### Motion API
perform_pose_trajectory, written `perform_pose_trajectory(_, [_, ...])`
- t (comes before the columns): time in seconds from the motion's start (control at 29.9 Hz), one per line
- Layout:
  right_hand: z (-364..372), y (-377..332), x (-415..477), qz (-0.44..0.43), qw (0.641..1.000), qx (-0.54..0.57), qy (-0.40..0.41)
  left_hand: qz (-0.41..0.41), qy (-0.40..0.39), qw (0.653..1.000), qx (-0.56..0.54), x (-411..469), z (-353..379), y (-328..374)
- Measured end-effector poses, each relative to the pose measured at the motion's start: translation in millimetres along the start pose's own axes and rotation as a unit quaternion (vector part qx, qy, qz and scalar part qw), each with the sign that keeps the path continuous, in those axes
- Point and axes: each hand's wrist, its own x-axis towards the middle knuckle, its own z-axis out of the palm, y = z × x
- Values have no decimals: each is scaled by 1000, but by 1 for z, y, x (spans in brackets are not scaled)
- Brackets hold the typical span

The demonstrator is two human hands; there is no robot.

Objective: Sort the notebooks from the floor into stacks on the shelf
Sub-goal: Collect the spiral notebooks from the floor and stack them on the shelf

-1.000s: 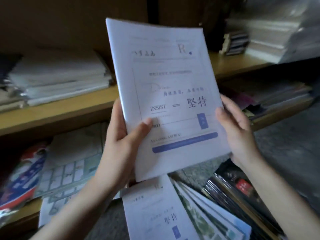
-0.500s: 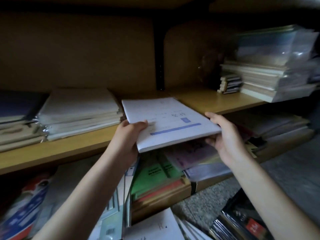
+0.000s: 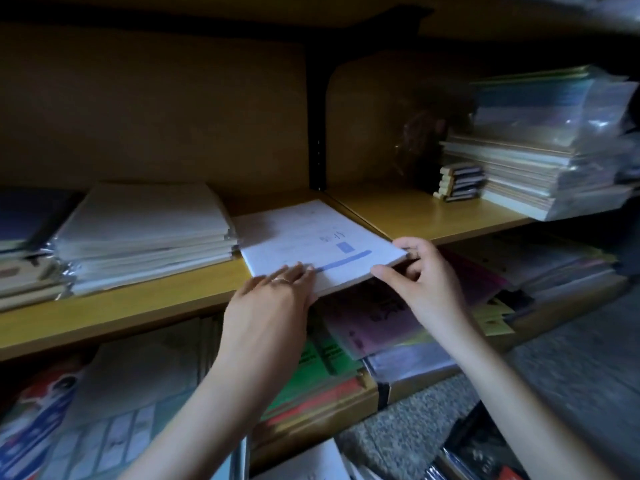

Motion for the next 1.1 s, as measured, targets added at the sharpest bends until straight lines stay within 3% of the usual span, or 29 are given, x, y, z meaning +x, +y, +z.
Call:
perform_pose_trajectory(0.13, [19,-1,7,-43,980,-181,70,-32,-9,999,28,20,9,-5])
perform_pose_trajectory(0.2, [29,-5,11,-111,962,-232,94,-56,-39,997,35,30,13,-8])
perform_pose_trajectory(0.3, [45,-11,16,-209,945,-248,36,-84,-51,995,10,35,10,-10])
perform_pose_trajectory(0.43, [60,-23,19,-246,934,-254,-49,-72,-2,997,29,36,9,-7])
perform_pose_trajectory(0.64, [75,-24,2,-262,940,-218,0,-14,6,1000,21,15,22,-7])
perform_pose_trajectory(0.8, [73,-14,-5,-253,928,-269,49,12,-19,1000,6,10,33,-11])
perform_pose_trajectory(0.94, [74,-20,11,-212,930,-301,17,-7,-51,999,15,34,33,-15])
perform_pose_trajectory(1.1, [70,-29,43,-199,946,-243,-75,-7,-70,997,23,52,34,-21])
